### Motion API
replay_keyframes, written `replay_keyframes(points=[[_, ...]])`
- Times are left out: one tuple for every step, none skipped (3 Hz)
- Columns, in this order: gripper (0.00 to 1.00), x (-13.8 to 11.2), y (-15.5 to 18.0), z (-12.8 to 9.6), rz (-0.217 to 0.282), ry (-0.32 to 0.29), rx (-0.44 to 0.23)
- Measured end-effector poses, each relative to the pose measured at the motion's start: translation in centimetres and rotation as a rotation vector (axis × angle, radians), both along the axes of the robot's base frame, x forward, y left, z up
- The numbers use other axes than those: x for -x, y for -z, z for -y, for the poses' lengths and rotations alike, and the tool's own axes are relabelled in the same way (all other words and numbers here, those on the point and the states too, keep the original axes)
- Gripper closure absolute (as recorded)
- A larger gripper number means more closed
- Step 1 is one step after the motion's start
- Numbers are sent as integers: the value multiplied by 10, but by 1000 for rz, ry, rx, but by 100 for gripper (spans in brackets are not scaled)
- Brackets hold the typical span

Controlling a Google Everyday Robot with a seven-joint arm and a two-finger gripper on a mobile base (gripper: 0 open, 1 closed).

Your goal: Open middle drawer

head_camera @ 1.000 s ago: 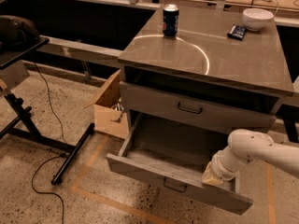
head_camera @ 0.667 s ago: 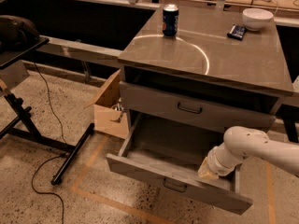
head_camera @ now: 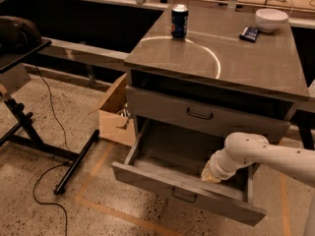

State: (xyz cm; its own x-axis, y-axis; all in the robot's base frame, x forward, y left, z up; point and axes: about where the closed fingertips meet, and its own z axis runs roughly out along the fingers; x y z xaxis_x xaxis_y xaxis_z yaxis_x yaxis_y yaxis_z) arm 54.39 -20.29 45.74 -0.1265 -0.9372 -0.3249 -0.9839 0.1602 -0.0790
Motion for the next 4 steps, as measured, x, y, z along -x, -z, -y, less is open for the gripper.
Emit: replay_keyframes(points=[[100,-9,18,-6,-20,6,-2],[100,-9,32,-5,-68,12,7],[100,12,37,10,-122,22,21],[100,30,40,18,-165,32,42]])
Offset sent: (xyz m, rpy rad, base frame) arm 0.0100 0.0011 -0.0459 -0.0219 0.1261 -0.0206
